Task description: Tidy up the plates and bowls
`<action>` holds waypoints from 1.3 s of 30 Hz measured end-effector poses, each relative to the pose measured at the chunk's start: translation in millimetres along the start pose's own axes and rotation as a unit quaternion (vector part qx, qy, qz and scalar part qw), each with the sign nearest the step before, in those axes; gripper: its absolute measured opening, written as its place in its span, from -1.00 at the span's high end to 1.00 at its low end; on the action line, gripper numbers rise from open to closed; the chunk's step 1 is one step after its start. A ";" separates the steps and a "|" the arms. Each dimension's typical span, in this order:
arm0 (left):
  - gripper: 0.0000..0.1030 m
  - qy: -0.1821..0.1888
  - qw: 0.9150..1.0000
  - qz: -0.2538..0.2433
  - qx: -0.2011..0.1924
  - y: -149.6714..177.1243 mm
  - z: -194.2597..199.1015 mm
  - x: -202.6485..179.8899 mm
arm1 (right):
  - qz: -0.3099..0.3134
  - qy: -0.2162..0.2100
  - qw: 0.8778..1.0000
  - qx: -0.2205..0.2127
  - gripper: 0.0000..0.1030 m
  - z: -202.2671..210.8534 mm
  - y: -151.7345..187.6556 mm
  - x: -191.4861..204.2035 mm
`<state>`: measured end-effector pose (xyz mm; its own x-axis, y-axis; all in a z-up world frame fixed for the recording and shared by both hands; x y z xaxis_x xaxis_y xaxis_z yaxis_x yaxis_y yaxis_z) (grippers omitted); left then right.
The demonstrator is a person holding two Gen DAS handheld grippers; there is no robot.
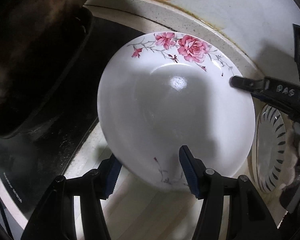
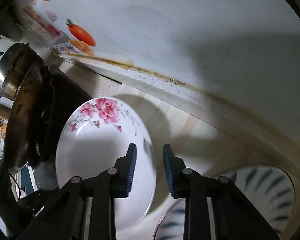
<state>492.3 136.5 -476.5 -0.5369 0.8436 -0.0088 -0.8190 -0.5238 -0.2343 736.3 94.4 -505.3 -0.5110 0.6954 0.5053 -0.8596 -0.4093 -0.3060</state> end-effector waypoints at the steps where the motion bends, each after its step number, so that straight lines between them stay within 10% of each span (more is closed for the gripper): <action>1: -0.01 0.000 1.000 0.004 -0.004 -0.3 -0.7 1.3 | -0.001 0.002 1.000 0.003 0.57 -5.6 -1.2 -3.2; 22: 0.09 0.036 0.998 0.050 0.012 21.8 -6.9 43.6 | 0.059 -0.032 0.993 0.093 0.67 0.6 72.9 17.0; 39: 0.14 0.042 0.995 0.089 -0.006 21.8 14.9 51.1 | 0.031 -0.055 0.995 0.075 0.65 -24.1 33.6 21.6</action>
<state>444.0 166.4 -467.6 -0.6544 0.7445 -0.1323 -0.7096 -0.6651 -0.2327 696.5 110.0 -524.1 -0.5541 0.6008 0.5762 -0.8132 -0.5387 -0.2203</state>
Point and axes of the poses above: each gripper's, at about its wrist camera, not at the fingertips, and z roughly against the way its jaws point, x to its left, y to its underside, the point moved 10 cm from there along -z, roughly the way its jaws point, and after that the axes turned 9 degrees about -y, right-handed, at the moved point
